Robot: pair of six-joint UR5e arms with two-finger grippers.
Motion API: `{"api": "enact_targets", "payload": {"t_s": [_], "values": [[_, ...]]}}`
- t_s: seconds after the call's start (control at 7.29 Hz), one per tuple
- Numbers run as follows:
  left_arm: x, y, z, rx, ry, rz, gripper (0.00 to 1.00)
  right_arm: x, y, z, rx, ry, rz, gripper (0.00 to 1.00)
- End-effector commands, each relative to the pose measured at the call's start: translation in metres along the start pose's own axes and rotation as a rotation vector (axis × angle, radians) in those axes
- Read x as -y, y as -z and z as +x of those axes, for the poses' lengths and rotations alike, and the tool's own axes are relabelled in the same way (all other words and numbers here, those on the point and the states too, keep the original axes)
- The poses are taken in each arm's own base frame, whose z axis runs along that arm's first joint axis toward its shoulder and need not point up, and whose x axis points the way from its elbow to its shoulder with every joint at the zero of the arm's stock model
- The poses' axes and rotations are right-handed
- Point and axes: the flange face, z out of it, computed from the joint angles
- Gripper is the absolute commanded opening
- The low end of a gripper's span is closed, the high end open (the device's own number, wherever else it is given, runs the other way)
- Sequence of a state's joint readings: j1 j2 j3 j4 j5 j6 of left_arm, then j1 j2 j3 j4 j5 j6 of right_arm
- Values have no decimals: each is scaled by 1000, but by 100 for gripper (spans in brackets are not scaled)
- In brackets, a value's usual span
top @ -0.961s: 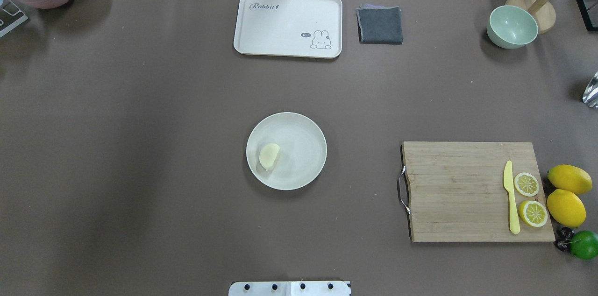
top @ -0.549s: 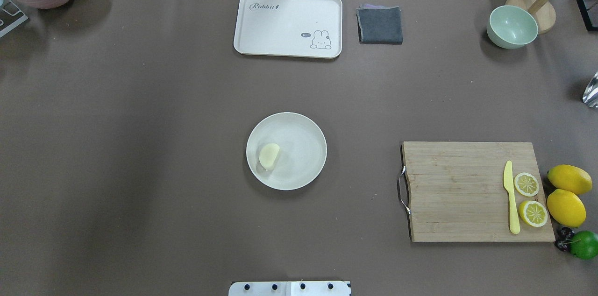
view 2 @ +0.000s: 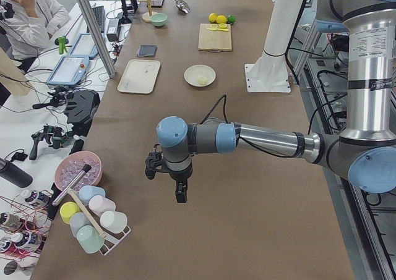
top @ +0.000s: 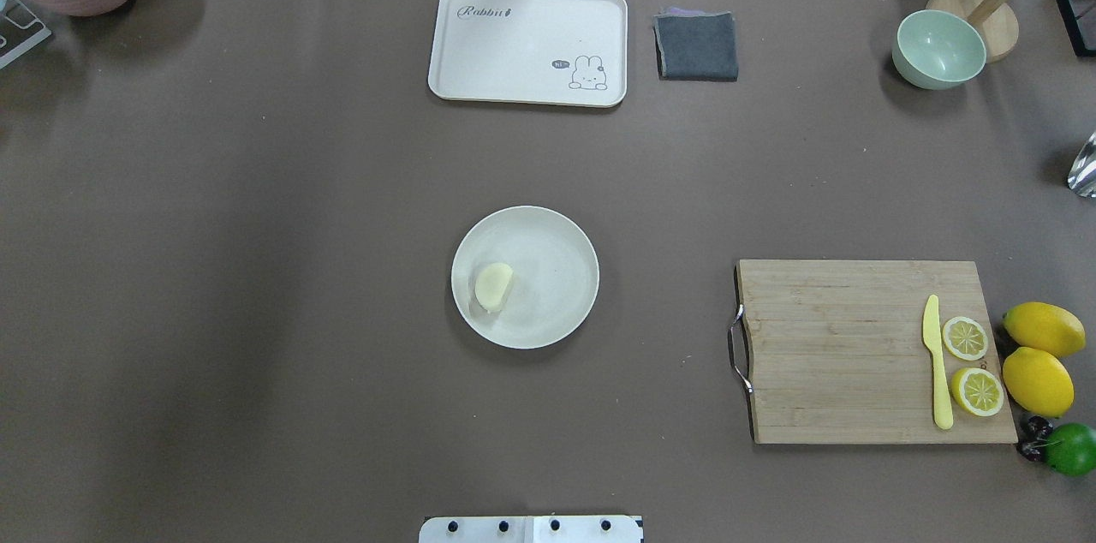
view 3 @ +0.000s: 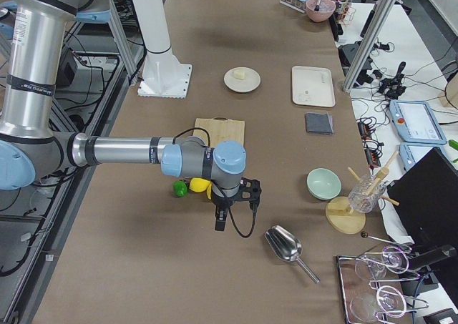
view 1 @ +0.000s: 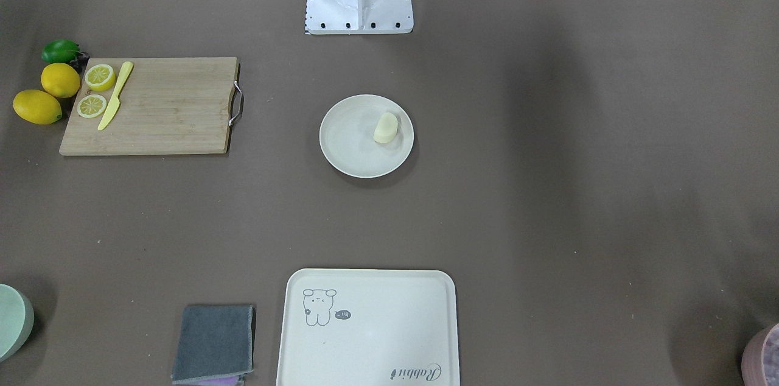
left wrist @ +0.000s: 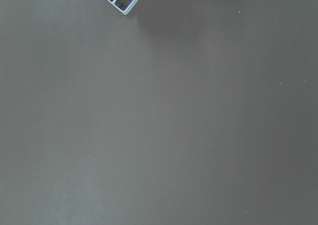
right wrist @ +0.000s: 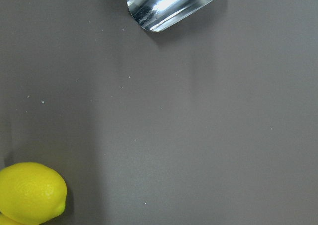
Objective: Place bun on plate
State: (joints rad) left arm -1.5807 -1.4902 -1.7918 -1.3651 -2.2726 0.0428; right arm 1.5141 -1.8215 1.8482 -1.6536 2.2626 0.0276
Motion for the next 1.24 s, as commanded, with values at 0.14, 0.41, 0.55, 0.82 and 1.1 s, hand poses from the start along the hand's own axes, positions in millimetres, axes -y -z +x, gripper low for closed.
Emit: {"api": "enact_targets", "payload": {"t_s": [0.14,0.41,0.55,0.82,1.1], "values": [[0,0,0,1,-3,0,98,1,1,-3,22,1,1,100],[0,2,1,1,-5,5,98,1,0,-2,21,0,-1,100],[0,2,2,1,-5,5,98,1,0,-2,21,0,0,100],[1,3,3,4,-11,12,98,1,1,-3,22,1,1,100],[1,3,2,4,-10,13,98,1,2,-5,34,3,3,100]]}}
